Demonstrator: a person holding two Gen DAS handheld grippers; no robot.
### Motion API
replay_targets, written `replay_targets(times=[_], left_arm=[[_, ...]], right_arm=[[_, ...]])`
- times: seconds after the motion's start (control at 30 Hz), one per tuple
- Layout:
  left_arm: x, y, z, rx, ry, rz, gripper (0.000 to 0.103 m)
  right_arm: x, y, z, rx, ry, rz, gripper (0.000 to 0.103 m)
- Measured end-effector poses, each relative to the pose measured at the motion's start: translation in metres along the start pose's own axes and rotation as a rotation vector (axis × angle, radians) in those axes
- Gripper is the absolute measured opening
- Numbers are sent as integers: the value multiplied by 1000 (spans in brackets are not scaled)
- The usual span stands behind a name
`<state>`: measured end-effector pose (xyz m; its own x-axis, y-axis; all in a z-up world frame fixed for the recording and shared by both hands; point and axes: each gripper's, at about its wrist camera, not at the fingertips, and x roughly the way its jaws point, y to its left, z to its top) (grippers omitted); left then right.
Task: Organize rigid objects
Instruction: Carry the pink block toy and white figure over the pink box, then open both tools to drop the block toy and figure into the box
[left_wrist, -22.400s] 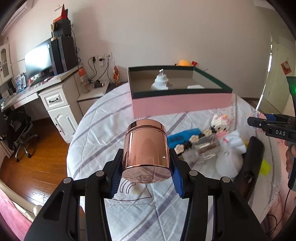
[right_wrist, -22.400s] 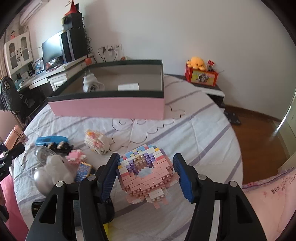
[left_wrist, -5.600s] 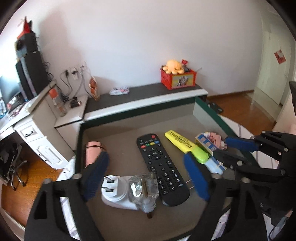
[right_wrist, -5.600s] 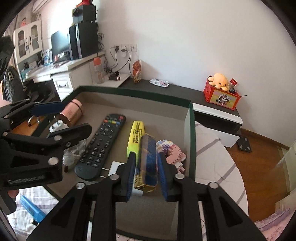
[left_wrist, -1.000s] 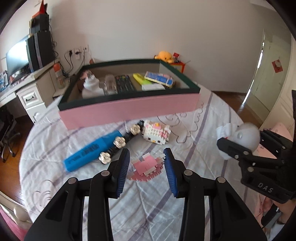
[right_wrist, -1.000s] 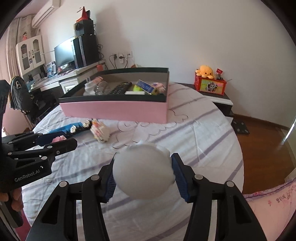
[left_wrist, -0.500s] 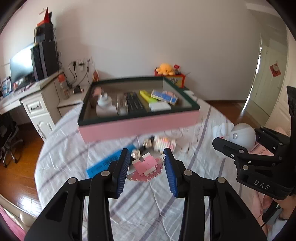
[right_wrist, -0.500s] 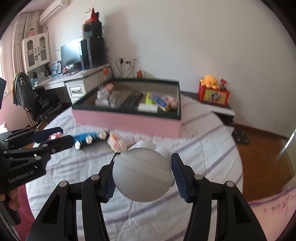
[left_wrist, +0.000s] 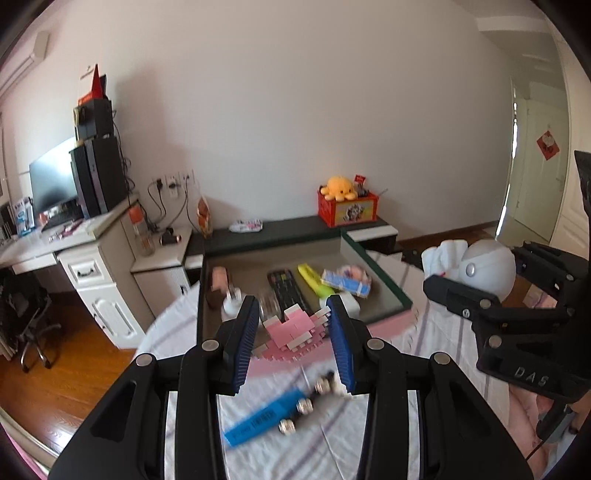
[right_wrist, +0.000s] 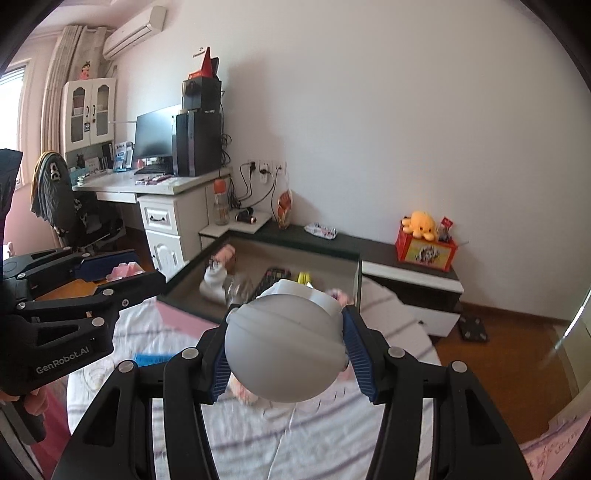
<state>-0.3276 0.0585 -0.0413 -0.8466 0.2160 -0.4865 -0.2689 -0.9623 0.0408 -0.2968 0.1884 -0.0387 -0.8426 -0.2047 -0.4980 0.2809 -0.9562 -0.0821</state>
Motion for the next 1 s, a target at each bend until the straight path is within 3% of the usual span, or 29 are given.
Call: replay_targets(times=[0.23, 0.5, 0.77, 1.0], left_arm=[[22, 10, 34, 7, -22, 17, 38], [76, 17, 60, 39, 16, 35, 38], [139, 21, 74, 62, 92, 29, 38], [205, 22, 66, 59, 222, 9, 38]], right_arm=[[19, -2, 30, -30, -14, 4, 56], [56, -11, 50, -37, 13, 15, 56], [121, -31, 62, -36, 91, 24, 56], [182, -42, 56, -27, 202, 23, 56]])
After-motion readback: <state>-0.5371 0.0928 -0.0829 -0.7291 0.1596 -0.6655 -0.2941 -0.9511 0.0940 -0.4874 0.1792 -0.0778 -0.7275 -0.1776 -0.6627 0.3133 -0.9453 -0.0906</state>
